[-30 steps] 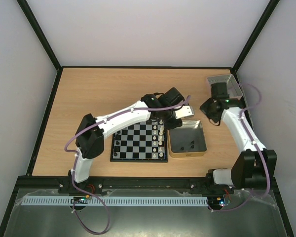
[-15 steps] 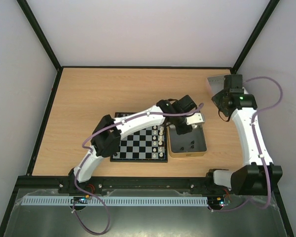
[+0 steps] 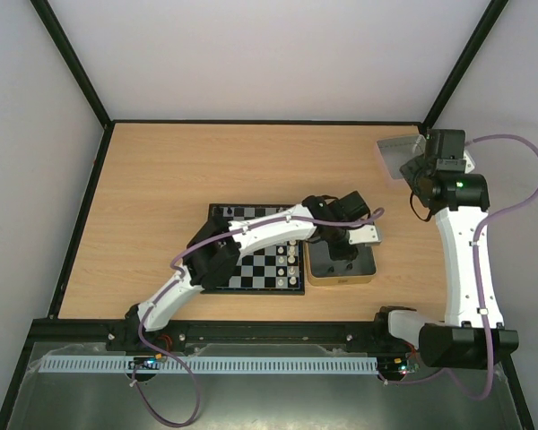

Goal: Set up the chess pieces on the board
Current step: Pick up the chess piece from the storage box.

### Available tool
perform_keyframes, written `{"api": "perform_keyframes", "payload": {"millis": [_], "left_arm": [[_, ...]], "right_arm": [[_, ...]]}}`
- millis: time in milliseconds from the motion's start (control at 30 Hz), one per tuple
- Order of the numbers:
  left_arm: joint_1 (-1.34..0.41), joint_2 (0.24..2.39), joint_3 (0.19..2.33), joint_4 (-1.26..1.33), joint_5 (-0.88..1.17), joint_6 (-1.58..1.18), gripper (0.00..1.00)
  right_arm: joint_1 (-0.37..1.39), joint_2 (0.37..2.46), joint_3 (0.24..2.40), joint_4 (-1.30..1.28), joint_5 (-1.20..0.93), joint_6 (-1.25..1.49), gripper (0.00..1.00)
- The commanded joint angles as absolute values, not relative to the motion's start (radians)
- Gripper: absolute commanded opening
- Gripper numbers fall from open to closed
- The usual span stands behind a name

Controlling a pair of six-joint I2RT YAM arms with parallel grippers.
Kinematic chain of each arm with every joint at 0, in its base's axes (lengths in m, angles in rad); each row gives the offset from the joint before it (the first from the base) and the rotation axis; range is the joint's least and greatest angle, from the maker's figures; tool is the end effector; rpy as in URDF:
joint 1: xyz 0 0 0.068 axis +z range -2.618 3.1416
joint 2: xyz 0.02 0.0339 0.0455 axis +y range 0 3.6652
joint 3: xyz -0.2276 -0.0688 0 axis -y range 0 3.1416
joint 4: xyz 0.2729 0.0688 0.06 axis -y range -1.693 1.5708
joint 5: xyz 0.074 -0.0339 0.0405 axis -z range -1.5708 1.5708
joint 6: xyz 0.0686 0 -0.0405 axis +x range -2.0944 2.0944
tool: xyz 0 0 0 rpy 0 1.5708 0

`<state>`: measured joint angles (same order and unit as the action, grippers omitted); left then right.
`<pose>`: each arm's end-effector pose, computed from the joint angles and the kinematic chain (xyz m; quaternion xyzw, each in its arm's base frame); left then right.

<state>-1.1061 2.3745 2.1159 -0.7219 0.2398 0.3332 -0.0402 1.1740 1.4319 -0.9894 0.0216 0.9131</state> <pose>0.2280 -0.4912 0.1428 0.6523 0.6914 -0.2148 0.2244 0.2864 -0.0130 0.3558 0.4229 0.8094 0.1633 0.3734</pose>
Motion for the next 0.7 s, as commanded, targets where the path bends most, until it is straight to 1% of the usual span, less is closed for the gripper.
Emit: {"api": "perform_keyframes", "payload": {"millis": [0, 300, 667], "left_arm": [[-1.123, 2.39, 2.155, -0.724, 0.268, 0.333, 0.38], [-1.128, 2.443, 2.157, -0.71, 0.238, 0.335, 0.35], [-1.123, 2.458, 2.123, -0.644, 0.213, 0.327, 0.34]], "right_arm": [[-0.046, 1.146, 1.413, -1.037, 0.013, 0.913, 0.02], [-0.046, 1.132, 1.41, -1.044, -0.029, 0.911, 0.02], [-0.046, 1.113, 1.38, -1.036, -0.079, 0.911, 0.02]]}}
